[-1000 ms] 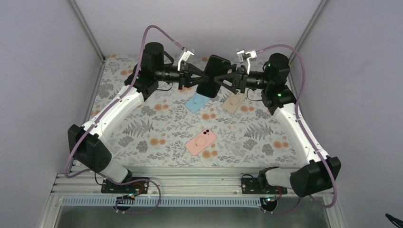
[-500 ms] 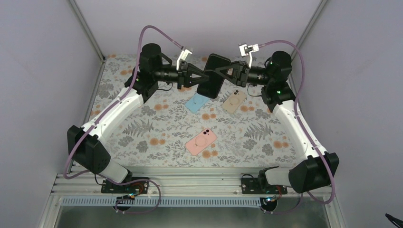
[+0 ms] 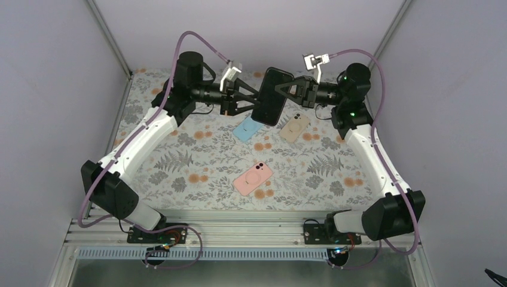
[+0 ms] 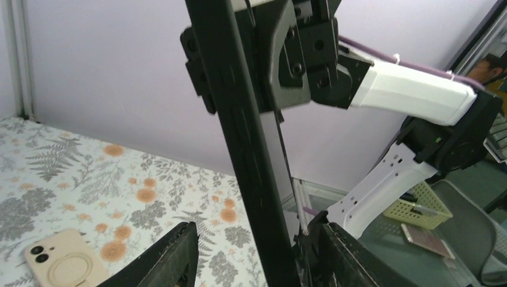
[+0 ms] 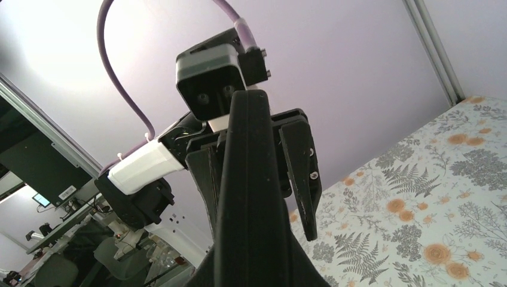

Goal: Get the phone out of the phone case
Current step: Pick up the phone at the center of the board, then remove the phone case from the phone.

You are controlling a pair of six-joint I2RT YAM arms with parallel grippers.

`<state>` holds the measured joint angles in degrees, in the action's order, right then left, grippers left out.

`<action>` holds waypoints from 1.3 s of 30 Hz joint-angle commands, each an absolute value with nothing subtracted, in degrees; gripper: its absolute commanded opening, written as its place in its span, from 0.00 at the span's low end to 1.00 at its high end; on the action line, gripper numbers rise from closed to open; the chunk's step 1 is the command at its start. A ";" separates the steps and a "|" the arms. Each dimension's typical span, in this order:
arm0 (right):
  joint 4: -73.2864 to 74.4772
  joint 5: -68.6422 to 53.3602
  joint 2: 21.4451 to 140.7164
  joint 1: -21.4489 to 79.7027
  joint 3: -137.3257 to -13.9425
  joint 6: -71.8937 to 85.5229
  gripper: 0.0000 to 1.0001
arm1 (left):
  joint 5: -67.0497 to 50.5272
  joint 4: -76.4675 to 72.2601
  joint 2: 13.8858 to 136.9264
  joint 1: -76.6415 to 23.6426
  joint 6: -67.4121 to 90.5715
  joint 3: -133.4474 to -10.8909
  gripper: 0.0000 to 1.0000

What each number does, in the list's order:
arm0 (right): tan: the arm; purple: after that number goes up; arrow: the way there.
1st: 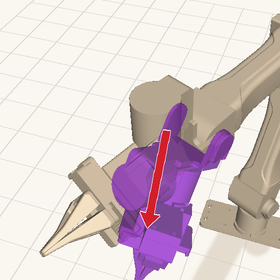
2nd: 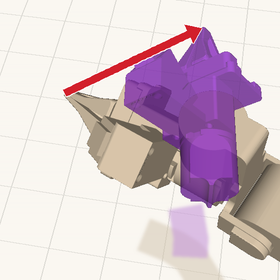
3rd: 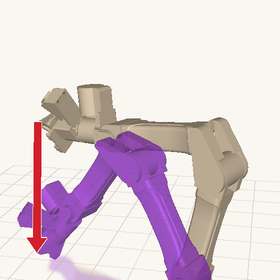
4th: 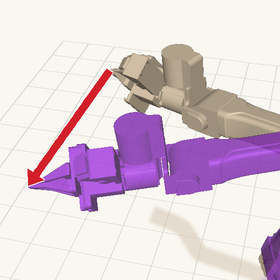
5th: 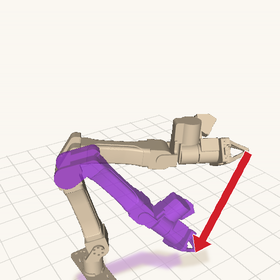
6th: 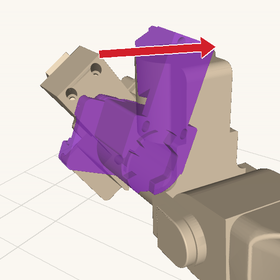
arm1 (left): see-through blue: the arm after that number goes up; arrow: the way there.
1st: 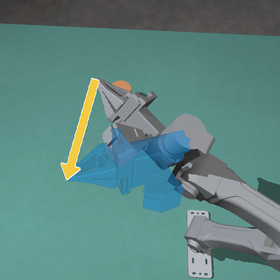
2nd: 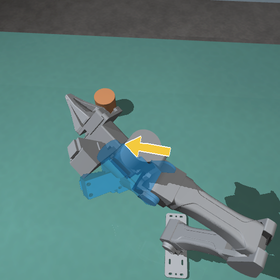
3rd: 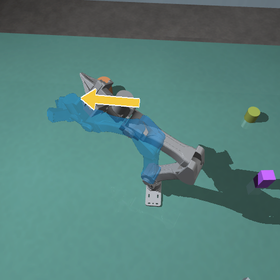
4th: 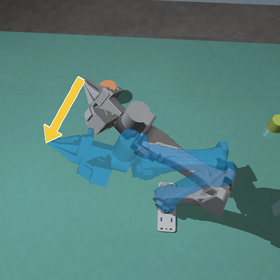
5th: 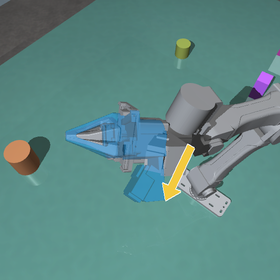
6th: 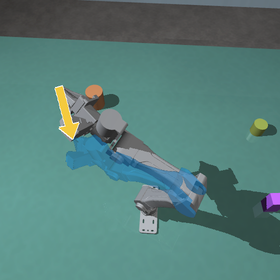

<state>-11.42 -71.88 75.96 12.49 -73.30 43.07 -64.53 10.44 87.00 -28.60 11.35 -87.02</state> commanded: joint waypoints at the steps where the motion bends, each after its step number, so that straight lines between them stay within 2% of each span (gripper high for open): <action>1: -17.41 -74.30 74.96 10.72 -75.19 47.19 0.04 | -65.34 23.56 84.59 -28.21 -3.90 -89.08 0.51; 11: -23.06 -75.53 73.76 9.85 -73.58 51.66 0.04 | -66.86 28.33 81.64 -28.22 -10.18 -84.98 0.52; 30: -23.71 -74.85 74.00 9.71 -72.53 52.21 0.04 | -66.96 24.00 82.26 -30.25 -4.85 -84.66 0.48; 39: -24.64 -75.47 73.74 9.67 -72.36 53.30 0.04 | -65.04 24.53 82.56 -29.99 -6.26 -84.00 0.34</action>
<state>-21.12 -75.31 75.37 10.04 -72.25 51.16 -65.49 25.41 82.50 -30.26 -5.15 -83.50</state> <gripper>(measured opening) 0.096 0.364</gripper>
